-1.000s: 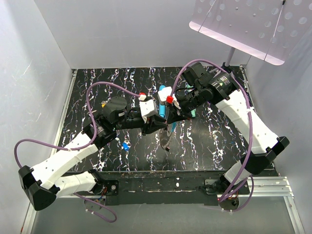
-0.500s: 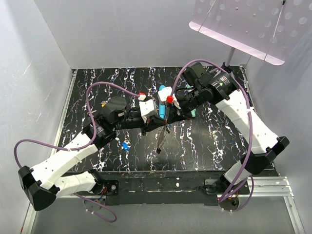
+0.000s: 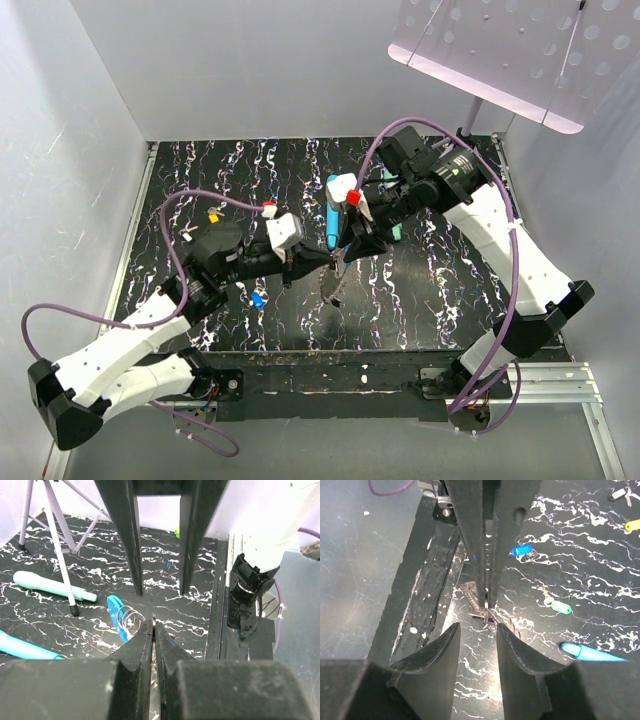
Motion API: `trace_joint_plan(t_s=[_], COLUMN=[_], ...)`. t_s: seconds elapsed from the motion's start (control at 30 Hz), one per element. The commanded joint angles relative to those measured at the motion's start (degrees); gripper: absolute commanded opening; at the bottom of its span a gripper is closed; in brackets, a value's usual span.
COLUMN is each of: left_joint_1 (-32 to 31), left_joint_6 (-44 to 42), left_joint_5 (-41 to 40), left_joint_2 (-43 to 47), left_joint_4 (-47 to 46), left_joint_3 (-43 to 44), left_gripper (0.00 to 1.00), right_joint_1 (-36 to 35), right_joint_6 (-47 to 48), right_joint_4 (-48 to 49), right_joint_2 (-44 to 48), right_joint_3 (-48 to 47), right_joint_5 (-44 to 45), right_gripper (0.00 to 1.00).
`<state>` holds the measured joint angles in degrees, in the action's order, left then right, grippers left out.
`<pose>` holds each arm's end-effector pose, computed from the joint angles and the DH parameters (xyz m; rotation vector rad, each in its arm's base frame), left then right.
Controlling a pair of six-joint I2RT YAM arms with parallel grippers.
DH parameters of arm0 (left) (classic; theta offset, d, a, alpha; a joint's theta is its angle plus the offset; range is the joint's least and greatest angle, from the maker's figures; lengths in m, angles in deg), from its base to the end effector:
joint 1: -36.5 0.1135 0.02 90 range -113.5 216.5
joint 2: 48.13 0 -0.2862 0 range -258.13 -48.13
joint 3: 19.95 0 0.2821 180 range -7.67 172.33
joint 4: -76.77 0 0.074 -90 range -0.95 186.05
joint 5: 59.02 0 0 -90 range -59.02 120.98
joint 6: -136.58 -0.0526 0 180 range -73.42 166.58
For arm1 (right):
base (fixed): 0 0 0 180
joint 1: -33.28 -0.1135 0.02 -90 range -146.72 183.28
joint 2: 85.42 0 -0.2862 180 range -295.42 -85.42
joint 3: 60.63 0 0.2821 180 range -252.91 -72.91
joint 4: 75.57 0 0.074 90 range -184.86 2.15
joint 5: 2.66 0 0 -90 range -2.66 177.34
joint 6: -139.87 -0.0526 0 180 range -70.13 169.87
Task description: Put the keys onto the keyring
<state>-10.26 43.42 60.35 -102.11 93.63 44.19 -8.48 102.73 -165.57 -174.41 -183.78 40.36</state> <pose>0.1514 -0.1986 0.3808 1.0944 1.3967 -0.9913 0.2057 0.2352 0.4671 -1.9165 1.3461 0.9352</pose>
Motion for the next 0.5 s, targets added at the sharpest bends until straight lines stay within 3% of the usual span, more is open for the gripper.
trace_joint_plan(t_s=[0.0,0.13,0.27,0.47], left_joint_1=[0.09,0.18,0.18,0.18], left_joint_6=[10.34,18.78,26.61,35.05], left_joint_5=[-3.52,-7.64,-12.83,-14.6], left_joint_2=[7.12,10.03,7.23,-0.25], left_joint_4=[-20.69,-43.1,-65.7,-80.24], left_joint_3=[-7.45,-18.68,-25.48,-24.96], left_gripper=[0.0,0.0,0.0,0.0], right_joint_1=[3.34,6.42,7.74,10.38], right_joint_6=[-1.36,-1.79,-3.2,-7.68], right_joint_4=[-13.34,-13.0,-10.54,-5.8], right_joint_2=[1.36,2.85,4.44,6.28], right_joint_3=[-4.17,-4.09,-1.99,2.4], right_joint_5=[-9.16,-15.14,-18.4,-24.02], right_gripper=[0.44,0.44,0.45,0.44])
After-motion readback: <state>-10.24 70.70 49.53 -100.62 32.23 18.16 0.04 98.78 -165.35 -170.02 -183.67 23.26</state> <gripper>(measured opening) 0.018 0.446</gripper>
